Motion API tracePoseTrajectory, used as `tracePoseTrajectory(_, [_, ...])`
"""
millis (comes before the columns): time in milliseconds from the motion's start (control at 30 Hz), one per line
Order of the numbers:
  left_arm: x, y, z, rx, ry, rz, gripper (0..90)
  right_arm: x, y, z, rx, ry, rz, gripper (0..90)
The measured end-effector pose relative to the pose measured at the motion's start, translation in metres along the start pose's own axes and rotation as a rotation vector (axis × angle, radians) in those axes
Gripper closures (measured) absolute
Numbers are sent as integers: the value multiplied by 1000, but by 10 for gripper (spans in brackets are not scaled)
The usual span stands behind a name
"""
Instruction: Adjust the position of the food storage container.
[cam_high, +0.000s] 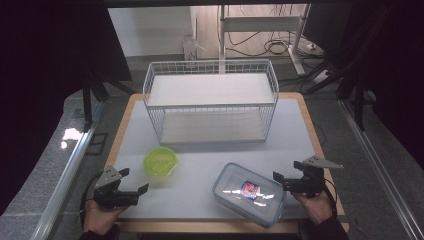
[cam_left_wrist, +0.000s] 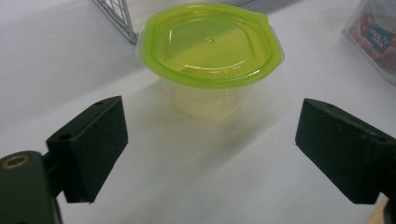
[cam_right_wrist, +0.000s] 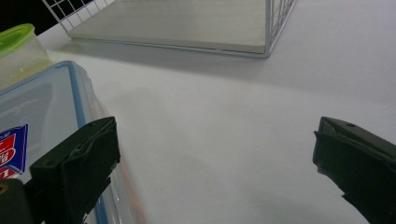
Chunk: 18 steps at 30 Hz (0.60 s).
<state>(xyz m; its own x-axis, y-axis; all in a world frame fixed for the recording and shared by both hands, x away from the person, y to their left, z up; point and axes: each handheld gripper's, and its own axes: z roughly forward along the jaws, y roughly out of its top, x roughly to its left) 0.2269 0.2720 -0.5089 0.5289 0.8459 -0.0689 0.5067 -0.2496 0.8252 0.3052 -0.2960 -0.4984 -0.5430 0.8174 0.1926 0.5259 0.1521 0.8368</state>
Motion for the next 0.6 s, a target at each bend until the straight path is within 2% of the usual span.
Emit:
tracePoseTrajectory(167, [-2, 2, -2, -1, -34, -3, 184, 1, 0, 0, 16, 12, -2, 4])
tracePoseTrajectory(300, [-4, 6, -5, -24, -91, -2, 349, 2, 0, 0, 30, 11, -5, 4])
tracePoseTrajectory(400, [-5, 9, -4, -24, -92, 3, 440, 2, 0, 0, 37, 6, 1, 11])
tracePoseTrajectory(467, [-7, 17, -1, -30, -112, 15, 473, 1, 1, -1, 41, -1, 12, 25])
tracePoseTrajectory(500, [-6, 20, 1, -33, -130, 11, 517, 1, 1, -1, 38, -3, 15, 32])
tracePoseTrajectory(533, [-6, 20, 1, -33, -130, 11, 551, 1, 1, -1, 38, -3, 15, 32])
tracePoseTrajectory(567, [-6, 25, 5, -43, -149, -8, 577, 1, 1, -1, 36, -2, 20, 37])
tracePoseTrajectory(600, [-6, 25, 5, -43, -149, -8, 617, 1, 1, -1, 36, -2, 20, 37])
